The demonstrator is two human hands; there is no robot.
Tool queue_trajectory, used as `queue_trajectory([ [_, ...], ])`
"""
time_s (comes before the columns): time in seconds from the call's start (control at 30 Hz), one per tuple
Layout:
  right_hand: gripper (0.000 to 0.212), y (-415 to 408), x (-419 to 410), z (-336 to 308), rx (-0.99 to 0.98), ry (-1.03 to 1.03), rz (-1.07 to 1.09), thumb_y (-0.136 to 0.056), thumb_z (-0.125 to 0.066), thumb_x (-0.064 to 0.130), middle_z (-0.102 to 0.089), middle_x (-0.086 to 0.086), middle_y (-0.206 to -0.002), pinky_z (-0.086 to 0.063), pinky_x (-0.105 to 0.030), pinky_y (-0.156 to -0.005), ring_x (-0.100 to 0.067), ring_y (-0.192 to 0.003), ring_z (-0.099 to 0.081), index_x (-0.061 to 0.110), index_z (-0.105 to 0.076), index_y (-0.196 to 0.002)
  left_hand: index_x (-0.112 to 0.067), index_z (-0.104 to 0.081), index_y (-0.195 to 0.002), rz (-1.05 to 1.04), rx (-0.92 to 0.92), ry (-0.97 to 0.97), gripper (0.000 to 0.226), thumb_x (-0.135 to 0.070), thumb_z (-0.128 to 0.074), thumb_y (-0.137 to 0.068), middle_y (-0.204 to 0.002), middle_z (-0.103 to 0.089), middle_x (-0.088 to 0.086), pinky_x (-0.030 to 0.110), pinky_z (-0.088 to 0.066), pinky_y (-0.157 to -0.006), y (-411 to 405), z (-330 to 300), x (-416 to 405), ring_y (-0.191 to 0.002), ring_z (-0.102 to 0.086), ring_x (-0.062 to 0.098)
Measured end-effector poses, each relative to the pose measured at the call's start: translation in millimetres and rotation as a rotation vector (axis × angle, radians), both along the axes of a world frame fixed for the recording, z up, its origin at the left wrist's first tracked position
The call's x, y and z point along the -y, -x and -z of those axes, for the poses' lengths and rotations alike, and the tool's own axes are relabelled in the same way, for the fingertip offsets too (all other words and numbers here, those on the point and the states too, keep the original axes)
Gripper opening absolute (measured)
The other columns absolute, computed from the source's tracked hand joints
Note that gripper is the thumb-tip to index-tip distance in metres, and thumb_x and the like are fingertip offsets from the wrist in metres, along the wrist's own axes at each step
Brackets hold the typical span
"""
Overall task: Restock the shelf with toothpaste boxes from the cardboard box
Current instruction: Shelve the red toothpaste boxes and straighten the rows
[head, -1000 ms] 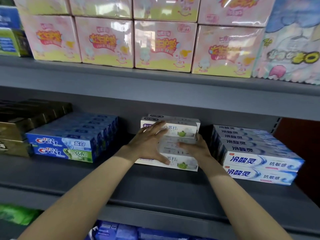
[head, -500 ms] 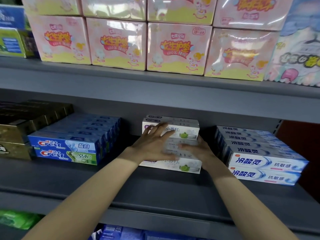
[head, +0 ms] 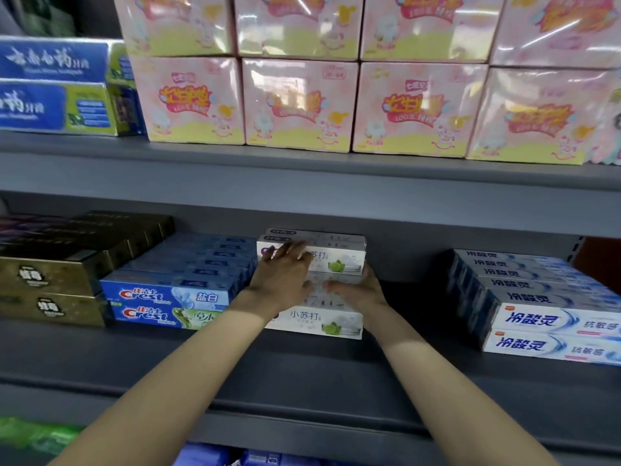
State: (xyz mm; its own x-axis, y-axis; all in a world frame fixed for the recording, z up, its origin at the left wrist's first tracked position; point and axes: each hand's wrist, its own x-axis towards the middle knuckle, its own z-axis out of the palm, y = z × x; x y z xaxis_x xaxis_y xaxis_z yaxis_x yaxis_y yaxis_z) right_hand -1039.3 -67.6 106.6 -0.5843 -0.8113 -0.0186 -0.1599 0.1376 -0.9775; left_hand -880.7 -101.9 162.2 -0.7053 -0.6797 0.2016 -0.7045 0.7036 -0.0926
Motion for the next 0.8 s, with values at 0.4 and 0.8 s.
queue_trajectory([
  [0.4,0.091,8.7,-9.3,-0.6,0.174,0.036,-0.155,-0.065,-0.084,0.017,-0.061,-0.004,-0.122,-0.052,-0.043,-0.093,-0.023,-0.107,-0.062,0.019,-0.031,-0.138,-0.020,-0.019,-0.149,0.131,-0.034,-0.140,0.061,-0.037,-0.045,-0.096,-0.159,0.002,0.001,0.037,-0.004,-0.119,-14.2,0.2,17.7,-0.146,0.000,0.021],
  [0.8,0.093,3.1,-22.3,-19.1,-0.079,-0.073,-0.255,-0.082,-0.071,0.024,-0.054,0.003,-0.129,-0.049,-0.034,-0.096,-0.016,-0.113,-0.056,0.018,-0.005,-0.147,-0.009,-0.020,-0.148,0.048,-0.214,-0.141,0.054,-0.008,-0.039,-0.097,-0.154,-0.024,0.011,0.035,-0.032,-0.108,-26.0,-5.4,23.7,-0.135,-0.035,0.028],
])
